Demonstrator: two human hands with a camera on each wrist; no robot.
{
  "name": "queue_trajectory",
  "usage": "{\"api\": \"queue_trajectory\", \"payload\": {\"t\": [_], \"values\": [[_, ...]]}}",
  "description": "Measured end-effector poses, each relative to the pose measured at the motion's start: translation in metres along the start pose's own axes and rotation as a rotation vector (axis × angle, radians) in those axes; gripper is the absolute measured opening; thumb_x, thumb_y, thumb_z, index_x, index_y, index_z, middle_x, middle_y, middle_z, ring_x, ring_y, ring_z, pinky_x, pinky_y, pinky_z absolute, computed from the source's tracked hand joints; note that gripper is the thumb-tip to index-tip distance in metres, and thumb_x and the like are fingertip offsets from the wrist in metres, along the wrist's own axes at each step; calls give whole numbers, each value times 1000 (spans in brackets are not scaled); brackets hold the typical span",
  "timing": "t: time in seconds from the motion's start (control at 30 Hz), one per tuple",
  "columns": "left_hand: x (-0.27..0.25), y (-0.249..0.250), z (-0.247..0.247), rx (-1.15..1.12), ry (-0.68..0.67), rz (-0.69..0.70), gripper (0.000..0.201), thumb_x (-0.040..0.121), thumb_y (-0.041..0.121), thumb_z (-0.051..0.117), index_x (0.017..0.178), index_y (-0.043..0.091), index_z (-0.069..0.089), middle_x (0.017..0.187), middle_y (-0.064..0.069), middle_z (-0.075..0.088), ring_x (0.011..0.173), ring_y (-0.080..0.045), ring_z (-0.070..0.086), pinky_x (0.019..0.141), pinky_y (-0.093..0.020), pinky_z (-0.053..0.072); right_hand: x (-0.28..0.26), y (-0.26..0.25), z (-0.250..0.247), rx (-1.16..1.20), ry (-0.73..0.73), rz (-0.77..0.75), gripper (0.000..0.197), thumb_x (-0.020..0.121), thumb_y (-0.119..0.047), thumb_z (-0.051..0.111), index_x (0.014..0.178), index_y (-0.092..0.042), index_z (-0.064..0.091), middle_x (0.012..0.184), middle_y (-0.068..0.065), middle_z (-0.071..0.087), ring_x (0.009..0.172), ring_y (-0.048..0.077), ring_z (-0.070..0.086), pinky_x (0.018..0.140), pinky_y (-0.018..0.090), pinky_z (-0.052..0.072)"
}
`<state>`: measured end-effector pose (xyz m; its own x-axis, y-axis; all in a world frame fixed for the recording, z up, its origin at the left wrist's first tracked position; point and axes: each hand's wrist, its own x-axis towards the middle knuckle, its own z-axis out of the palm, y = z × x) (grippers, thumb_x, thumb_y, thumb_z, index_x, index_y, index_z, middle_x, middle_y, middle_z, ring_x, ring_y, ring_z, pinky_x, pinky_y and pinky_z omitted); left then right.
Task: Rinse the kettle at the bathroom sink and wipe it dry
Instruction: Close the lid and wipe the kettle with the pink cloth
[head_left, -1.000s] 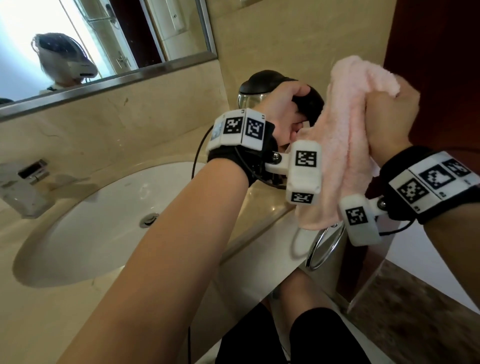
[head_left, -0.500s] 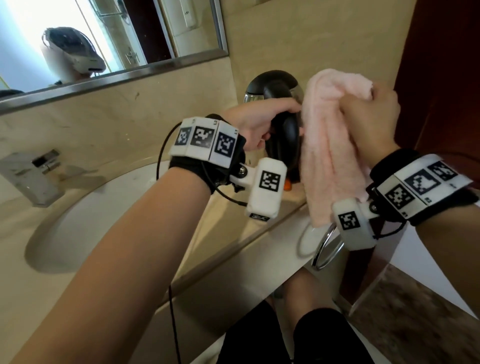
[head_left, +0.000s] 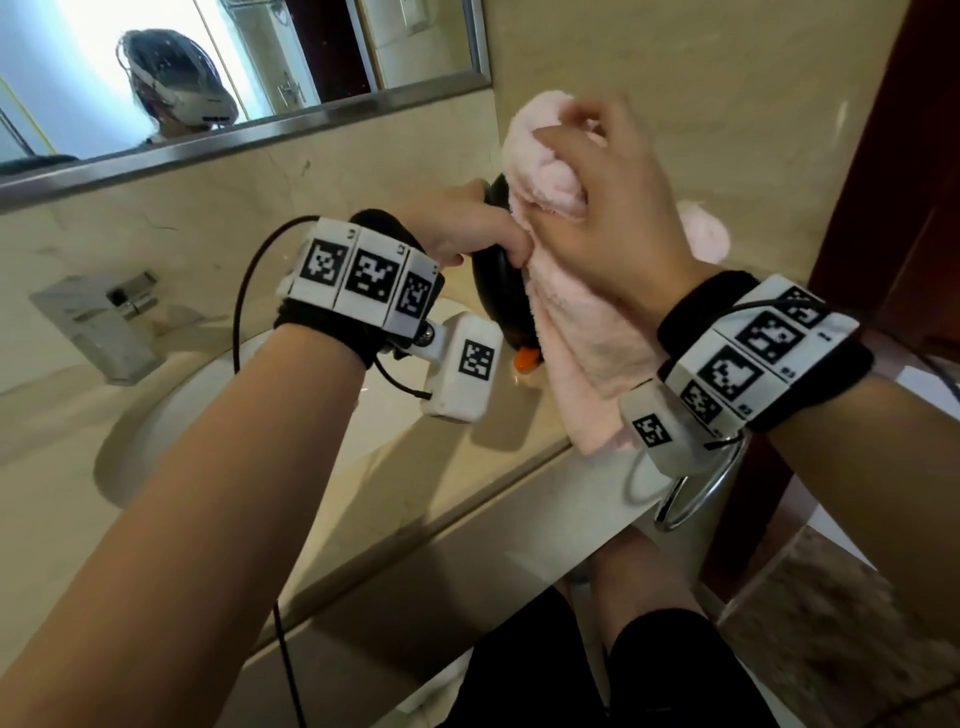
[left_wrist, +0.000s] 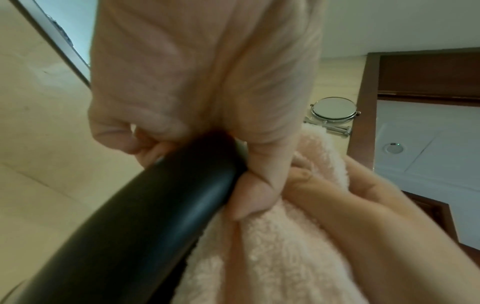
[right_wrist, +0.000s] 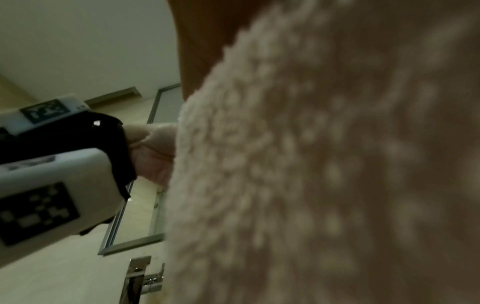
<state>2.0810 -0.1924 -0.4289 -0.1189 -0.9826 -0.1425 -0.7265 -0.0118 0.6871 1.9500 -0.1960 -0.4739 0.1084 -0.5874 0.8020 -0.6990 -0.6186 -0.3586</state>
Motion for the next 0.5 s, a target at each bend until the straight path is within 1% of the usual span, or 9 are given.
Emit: {"api": "queue_trajectory", "payload": {"t": [0.07,0.1,0.17,0.2,0.27,0.33,0.4,0.47,0.5], "values": [[-1,-2,3,-24,6,23,46,56,10,62,102,11,56,106,-8,56,110,-23,49,94,-34,35,4,2,0,-86,-8,-46,42,84,-27,57,124,-17,59,135,11,45,120,30,43,89,31,39],[-1,-3,4,-37,10,25,41,54,10,61,94,14,56,101,-6,55,109,-23,50,95,-34,36,7,5,0,-137,-15,-42,42,85,-27,55,126,-19,57,138,9,44,121,30,42,88,30,37],[1,-7,6,-66,34,26,45,49,12,59,94,15,57,101,-4,55,112,-24,50,100,-37,38,14,14,-1,-195,-24,11,44,87,-26,50,131,-23,53,141,6,42,123,31,40,88,29,35],[2,-8,7,-71,53,29,46,49,13,58,95,15,57,101,-3,56,112,-24,51,100,-38,39,16,18,-2,-195,-11,43,45,87,-25,47,132,-23,52,141,6,42,122,31,41,88,28,35],[3,-9,8,-70,89,26,43,49,14,58,92,15,56,94,-3,54,100,-21,52,90,-34,41,15,28,-3,-151,50,124,47,86,-22,45,132,-21,50,138,9,43,119,31,46,87,27,35],[3,-9,9,-53,123,45,33,52,14,60,85,16,55,85,-3,51,87,-19,49,80,-32,40,7,41,-3,-89,97,262,48,87,-19,45,136,-16,43,135,13,43,116,31,48,84,24,33],[4,-9,10,-21,157,60,20,62,13,64,79,17,56,79,-2,53,85,-20,51,80,-33,43,-5,53,-2,-24,103,417,47,89,-15,44,136,-11,38,132,16,44,111,31,50,78,22,32],[4,-7,10,7,172,66,13,69,12,64,79,18,57,76,0,55,83,-18,53,78,-31,43,-17,61,0,55,93,528,45,90,-14,43,134,-8,38,128,18,47,104,30,53,73,25,34],[3,-7,9,16,169,66,12,70,12,64,79,18,57,74,0,55,81,-18,53,75,-30,42,-21,62,1,87,83,556,44,90,-15,43,134,-8,37,127,18,47,100,29,54,71,28,36]]}}
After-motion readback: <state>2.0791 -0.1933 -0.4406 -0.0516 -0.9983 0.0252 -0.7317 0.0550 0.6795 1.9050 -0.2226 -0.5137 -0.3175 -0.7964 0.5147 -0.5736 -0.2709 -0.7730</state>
